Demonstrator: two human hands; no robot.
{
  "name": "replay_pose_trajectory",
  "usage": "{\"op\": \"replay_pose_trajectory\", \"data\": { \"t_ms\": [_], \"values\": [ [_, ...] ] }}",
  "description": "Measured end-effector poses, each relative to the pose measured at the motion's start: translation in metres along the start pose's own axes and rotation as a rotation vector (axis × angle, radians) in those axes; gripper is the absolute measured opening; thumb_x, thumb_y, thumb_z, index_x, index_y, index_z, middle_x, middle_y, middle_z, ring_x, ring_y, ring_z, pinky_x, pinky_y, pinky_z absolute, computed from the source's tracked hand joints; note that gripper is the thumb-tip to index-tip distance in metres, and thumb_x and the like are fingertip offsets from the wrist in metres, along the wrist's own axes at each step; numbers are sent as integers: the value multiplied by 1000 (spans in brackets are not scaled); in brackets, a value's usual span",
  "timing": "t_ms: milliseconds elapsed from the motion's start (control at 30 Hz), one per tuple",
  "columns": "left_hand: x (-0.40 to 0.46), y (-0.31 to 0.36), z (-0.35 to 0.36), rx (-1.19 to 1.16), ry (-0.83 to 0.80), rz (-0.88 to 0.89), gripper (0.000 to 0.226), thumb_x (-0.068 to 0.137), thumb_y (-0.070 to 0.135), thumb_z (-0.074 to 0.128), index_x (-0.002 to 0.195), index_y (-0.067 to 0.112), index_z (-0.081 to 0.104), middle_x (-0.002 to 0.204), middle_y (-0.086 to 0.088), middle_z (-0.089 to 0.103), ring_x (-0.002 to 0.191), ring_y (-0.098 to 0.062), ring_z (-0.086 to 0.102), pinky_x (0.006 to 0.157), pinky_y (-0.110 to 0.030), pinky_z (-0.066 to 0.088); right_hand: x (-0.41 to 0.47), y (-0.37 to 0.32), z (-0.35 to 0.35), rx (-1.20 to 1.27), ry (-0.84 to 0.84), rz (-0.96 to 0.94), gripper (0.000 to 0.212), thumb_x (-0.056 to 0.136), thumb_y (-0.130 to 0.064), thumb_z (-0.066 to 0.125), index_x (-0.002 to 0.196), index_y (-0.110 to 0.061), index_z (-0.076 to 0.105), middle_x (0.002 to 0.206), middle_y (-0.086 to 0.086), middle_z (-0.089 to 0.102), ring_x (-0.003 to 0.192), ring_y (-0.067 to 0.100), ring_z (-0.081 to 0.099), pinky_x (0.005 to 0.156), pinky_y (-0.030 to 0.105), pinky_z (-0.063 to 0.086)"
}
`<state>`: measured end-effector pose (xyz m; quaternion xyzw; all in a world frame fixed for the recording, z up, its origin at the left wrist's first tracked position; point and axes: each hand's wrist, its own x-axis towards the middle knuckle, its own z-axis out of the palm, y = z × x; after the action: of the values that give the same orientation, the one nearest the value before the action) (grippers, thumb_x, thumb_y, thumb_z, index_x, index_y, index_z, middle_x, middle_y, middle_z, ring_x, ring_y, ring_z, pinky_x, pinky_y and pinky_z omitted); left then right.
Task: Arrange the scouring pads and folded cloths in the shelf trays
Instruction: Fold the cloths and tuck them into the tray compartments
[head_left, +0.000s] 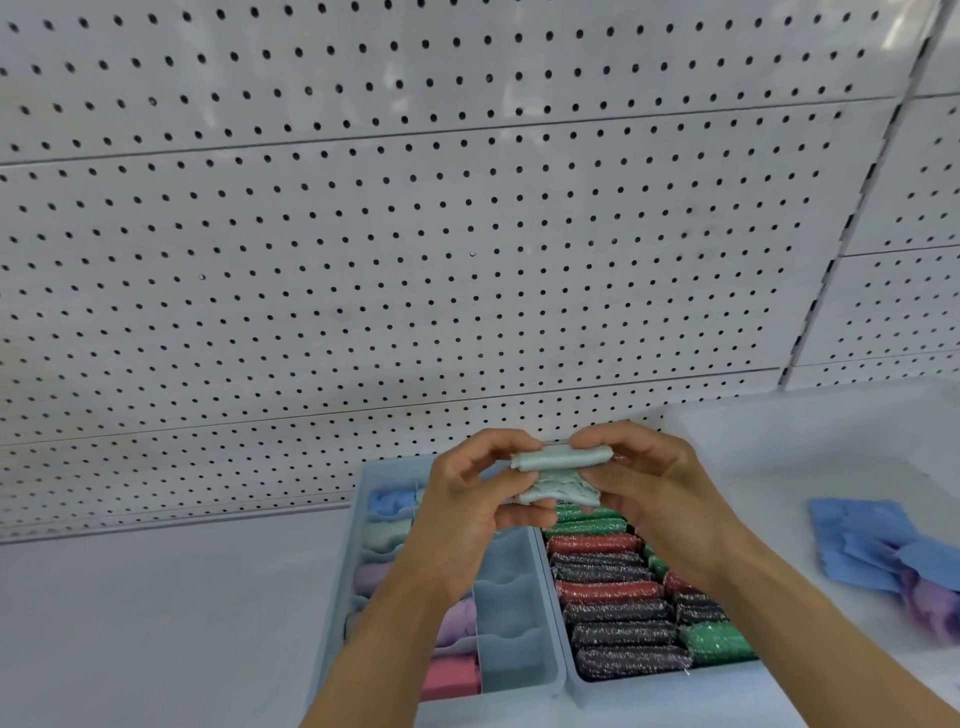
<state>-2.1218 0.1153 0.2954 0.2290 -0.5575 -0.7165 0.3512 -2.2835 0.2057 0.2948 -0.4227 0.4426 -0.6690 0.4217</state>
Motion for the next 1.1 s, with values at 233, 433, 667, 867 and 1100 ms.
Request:
{"op": "replay_pose_trajectory", "data": {
  "t_ms": [233, 433, 667, 867, 1100],
  "values": [
    [-3, 0, -12, -163, -20, -112, 21, 94, 3, 51, 85, 8, 69, 95, -11, 71, 90, -29, 70, 74, -34, 58, 1, 9, 7, -295, -58, -194, 42, 81, 27, 49, 76, -5, 75, 100, 2, 69, 99, 16, 65, 81, 21, 52],
    [-4, -7, -32, 124, 63, -6, 23, 84, -8, 67, 102, 6, 65, 101, -17, 68, 89, -23, 68, 77, -31, 59, 6, 12, 8, -368, -91, -50, 37, 83, 18, 55, 88, -11, 78, 107, 3, 71, 106, 19, 64, 87, 33, 51],
    [0, -10, -53, 542, 80, 190, 32, 80, -9, 67, 90, 21, 66, 89, 4, 68, 84, -13, 62, 74, -21, 53, 37, 11, 34, -764, -278, 150, 23, 79, -13, 76, 100, -23, 73, 90, -9, 74, 75, -3, 65, 70, 11, 48],
    [3, -38, -85, 730, 230, 254, 39, 82, 1, 69, 100, 34, 58, 103, 15, 63, 98, 1, 59, 89, -17, 46, 64, 45, 41, -1197, -219, 141, 14, 78, -26, 71, 91, -30, 66, 87, -15, 65, 78, 5, 59, 70, 27, 50],
    [-9, -81, -158, 1347, 443, -244, 62, 92, 28, 59, 144, 13, 29, 144, -11, 35, 124, -31, 43, 95, -38, 40, 82, 93, 55, -1894, -283, 128, 26, 90, -24, 54, 115, -31, 59, 109, -2, 67, 101, 25, 64, 71, 27, 40]
  ]
}}
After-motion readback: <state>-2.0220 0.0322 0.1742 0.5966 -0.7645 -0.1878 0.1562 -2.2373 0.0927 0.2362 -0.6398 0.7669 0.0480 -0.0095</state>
